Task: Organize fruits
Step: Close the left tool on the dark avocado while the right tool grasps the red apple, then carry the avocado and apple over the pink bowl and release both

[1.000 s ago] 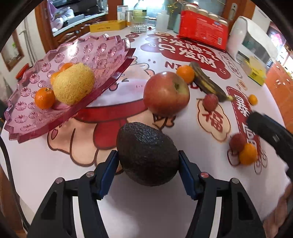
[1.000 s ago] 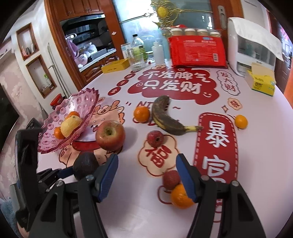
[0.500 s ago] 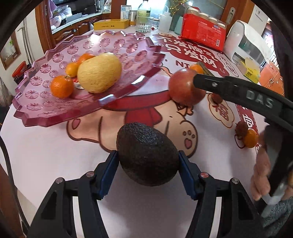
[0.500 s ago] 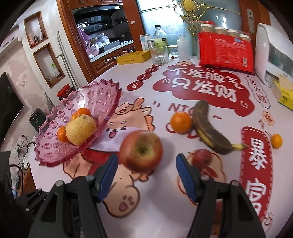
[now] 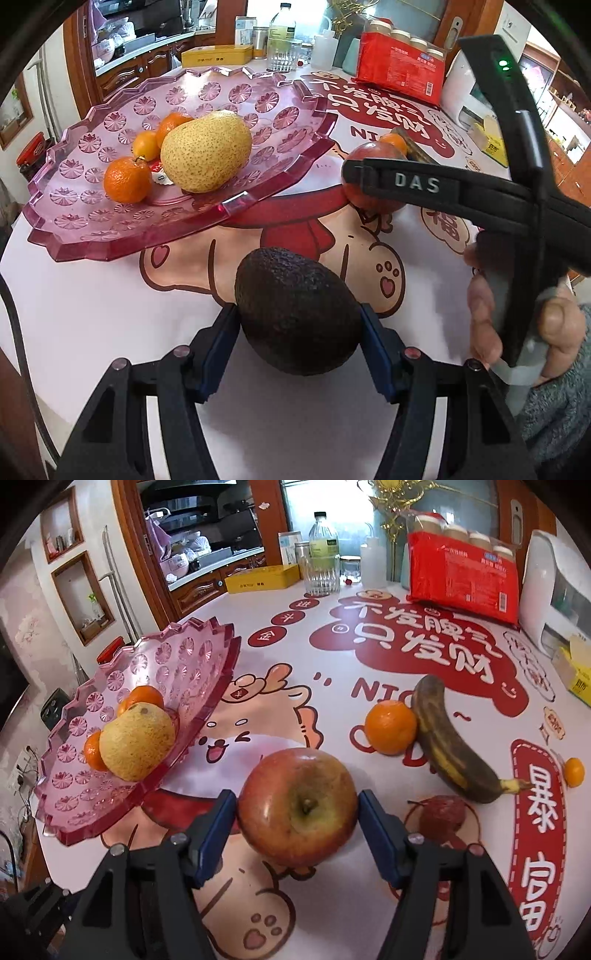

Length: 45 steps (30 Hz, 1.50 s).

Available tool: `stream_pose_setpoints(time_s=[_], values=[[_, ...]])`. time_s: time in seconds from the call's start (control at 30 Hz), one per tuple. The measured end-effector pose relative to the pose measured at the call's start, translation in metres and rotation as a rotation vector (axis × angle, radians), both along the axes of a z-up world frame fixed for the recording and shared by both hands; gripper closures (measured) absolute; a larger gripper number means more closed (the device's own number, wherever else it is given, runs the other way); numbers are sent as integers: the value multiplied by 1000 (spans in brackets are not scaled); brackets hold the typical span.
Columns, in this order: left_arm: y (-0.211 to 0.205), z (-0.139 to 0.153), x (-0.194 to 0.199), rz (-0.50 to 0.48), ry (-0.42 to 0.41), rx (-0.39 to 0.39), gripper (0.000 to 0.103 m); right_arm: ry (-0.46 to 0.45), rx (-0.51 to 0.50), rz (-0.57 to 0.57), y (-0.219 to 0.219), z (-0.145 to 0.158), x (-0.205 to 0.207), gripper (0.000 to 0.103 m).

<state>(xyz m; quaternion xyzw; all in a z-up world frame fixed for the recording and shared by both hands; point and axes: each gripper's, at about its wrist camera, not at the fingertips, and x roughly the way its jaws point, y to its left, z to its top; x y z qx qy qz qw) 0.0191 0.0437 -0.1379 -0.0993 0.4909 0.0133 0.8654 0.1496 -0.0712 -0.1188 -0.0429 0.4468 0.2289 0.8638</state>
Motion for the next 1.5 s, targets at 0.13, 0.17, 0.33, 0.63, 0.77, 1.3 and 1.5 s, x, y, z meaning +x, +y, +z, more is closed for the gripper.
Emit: stream_pose_setpoints(time_s=[0.13, 0.17, 0.33, 0.63, 0.77, 1.3, 1.5], values=[[3, 0, -3, 0, -6, -9, 40, 11, 20, -13, 0, -5, 3, 36], [4, 1, -4, 0, -7, -11, 40, 8, 24, -16, -1, -5, 2, 36], [3, 1, -6, -1, 0, 10, 40, 10, 35, -24, -4, -4, 0, 36], [-12, 9, -2, -26, -4, 36, 40, -12, 85, -39, -25, 10, -17, 36], [-22, 17, -2, -43, -19, 43, 40, -29, 116, -47, -37, 22, -23, 36], [-32, 75, 2, -71, -117, 20, 40, -148, 177, -45, -58, 78, -44, 36], [-11, 105, 4, -24, -162, 37, 40, -200, 189, -12, -47, 104, -48, 36]])
